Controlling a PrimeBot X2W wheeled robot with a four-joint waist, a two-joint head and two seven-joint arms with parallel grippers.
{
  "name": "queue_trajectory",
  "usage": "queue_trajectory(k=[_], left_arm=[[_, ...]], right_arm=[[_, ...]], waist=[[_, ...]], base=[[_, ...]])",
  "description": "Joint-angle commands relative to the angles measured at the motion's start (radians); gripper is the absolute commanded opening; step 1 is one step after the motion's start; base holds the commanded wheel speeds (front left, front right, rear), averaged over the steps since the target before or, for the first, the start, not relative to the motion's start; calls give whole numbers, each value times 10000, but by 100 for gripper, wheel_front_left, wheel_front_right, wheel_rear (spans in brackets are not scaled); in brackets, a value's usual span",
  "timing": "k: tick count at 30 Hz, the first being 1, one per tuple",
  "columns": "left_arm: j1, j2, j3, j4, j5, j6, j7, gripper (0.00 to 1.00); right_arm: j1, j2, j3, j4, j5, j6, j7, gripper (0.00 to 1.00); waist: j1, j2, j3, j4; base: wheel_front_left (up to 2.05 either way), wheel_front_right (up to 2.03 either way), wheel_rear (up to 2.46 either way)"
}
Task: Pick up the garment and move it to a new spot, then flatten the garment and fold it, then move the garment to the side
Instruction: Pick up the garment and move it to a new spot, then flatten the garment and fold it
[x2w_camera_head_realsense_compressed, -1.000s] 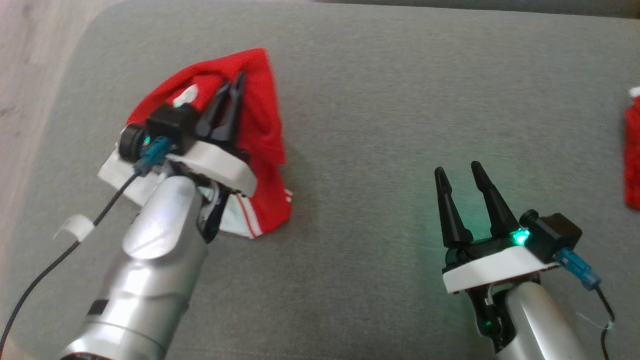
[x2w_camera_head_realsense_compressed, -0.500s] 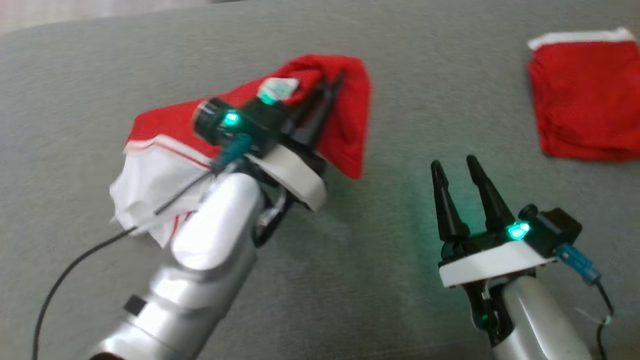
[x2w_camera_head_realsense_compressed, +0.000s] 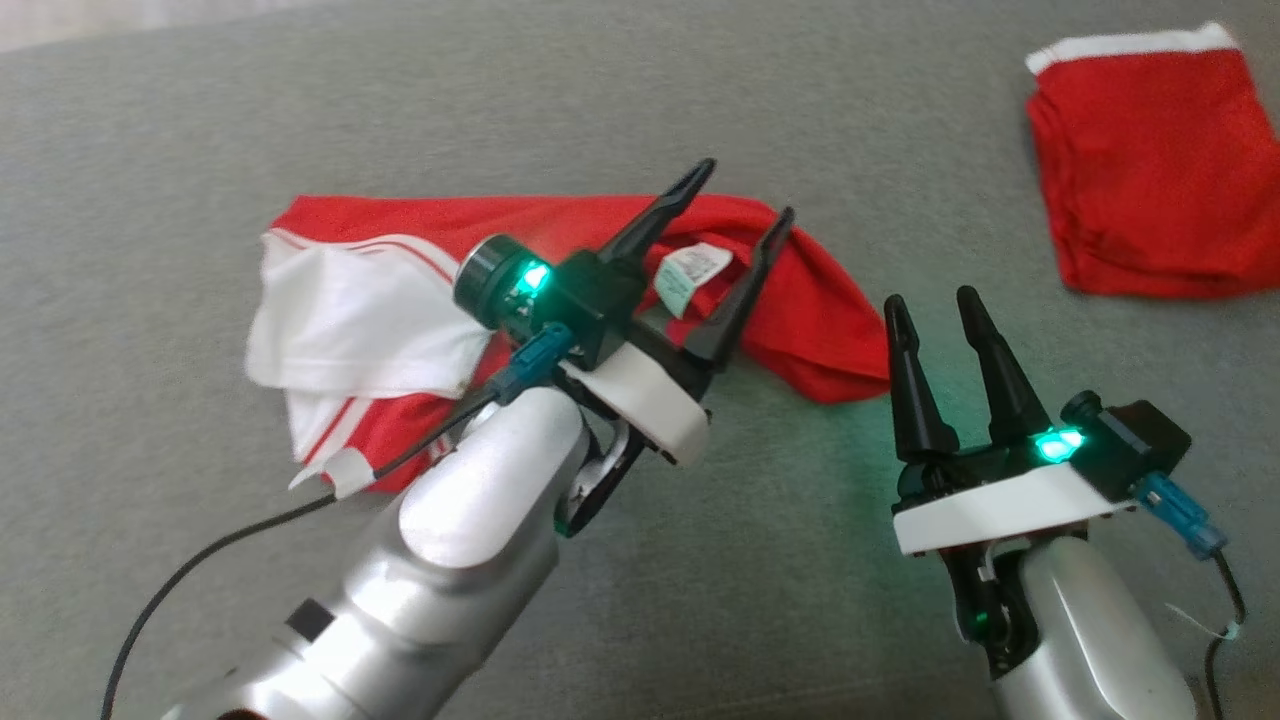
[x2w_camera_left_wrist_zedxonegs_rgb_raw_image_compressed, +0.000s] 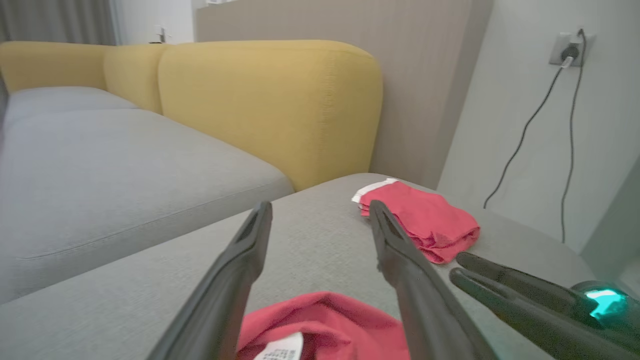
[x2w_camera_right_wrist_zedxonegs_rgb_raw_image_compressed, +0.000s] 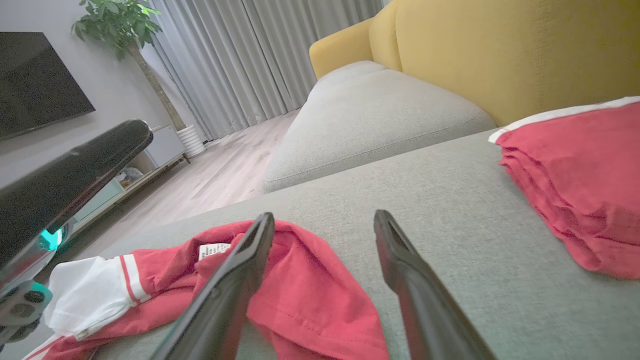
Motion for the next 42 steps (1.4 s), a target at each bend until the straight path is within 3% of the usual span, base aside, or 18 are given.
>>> queue_trajectory(k=[1, 5, 10, 16, 20, 30, 34, 42], left_arm=[[-416, 143, 284, -143, 16, 134, -191, 100], [-180, 429, 548, 4, 32, 400, -504, 100], [842, 1227, 1191, -204, -47, 920, -823, 100], [3106, 2233, 2138, -1338, -188, 1595, -907, 100], [4457, 2436, 2682, -2255, -169, 1847, -910, 100], [4993, 2195, 3014, -2721, 279, 1669, -913, 100], [4638, 2196, 2568, -2390, 637, 1369, -835, 100], [3410, 2352, 1522, -1319, 2020, 1334, -158, 100]], right_arm=[[6, -18, 196, -319, -58, -7, -108, 100], [70, -18, 173, -294, -112, -7, -108, 100], [278, -18, 87, -219, -207, -7, -108, 100], [571, -18, -25, -151, -254, -7, -108, 100], [679, -18, 22, -98, -317, -7, -108, 100], [647, -18, 163, -46, -374, -7, -108, 100], [595, -18, 188, -52, -379, -7, -108, 100], [422, -18, 196, -128, -380, -7, -108, 100]], waist=[[-1, 0, -259, 385], [-1, 0, -556, 778], [-1, 0, -1077, 1397], [-1, 0, -1472, 1897], [-1, 0, -1547, 1999], [-1, 0, -1397, 1785], [-1, 0, -1236, 1606], [-1, 0, -690, 1201]], base=[[0, 0, 0], [0, 0, 0], [0, 0, 0], [0, 0, 0], [0, 0, 0], [0, 0, 0], [0, 0, 0], [0, 0, 0]])
